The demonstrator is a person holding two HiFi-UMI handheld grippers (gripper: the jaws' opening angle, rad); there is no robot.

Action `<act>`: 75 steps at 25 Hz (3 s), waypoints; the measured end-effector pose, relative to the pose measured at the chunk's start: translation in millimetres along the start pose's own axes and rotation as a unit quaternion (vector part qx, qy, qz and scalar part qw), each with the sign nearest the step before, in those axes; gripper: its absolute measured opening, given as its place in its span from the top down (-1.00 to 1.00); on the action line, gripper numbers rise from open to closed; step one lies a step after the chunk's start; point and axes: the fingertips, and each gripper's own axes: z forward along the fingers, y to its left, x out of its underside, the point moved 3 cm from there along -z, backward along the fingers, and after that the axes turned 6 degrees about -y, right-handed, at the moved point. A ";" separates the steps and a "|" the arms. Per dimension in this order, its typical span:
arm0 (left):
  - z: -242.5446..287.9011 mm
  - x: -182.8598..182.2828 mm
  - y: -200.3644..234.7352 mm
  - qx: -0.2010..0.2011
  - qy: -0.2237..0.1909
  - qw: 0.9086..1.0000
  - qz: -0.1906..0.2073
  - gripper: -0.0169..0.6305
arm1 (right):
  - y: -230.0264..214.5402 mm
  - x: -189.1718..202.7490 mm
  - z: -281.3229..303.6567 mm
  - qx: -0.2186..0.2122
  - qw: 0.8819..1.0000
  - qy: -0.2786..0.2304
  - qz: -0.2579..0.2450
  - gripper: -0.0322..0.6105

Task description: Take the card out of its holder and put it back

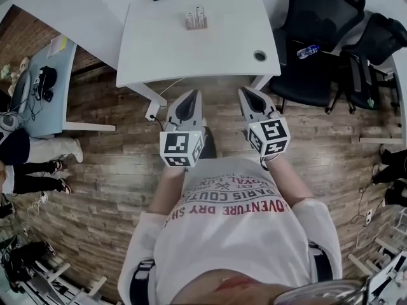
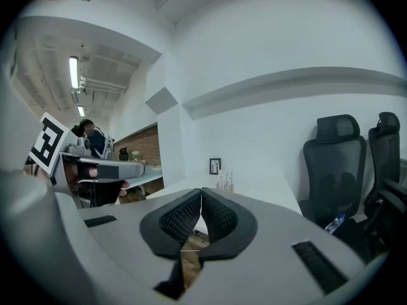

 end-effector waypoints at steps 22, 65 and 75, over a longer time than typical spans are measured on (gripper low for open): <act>225.4 -41.8 213.6 0.064 0.007 0.998 -0.003 0.87 | -64.4 -40.7 281.7 0.057 0.998 0.012 0.003 0.82; 363.9 67.0 230.5 -0.057 0.149 0.987 -0.037 0.87 | -172.4 79.3 454.0 -0.373 0.907 0.183 -0.074 0.35; 365.4 75.7 231.1 -0.074 0.159 0.983 -0.048 0.87 | -163.6 89.0 457.7 -0.446 0.871 0.185 -0.087 0.75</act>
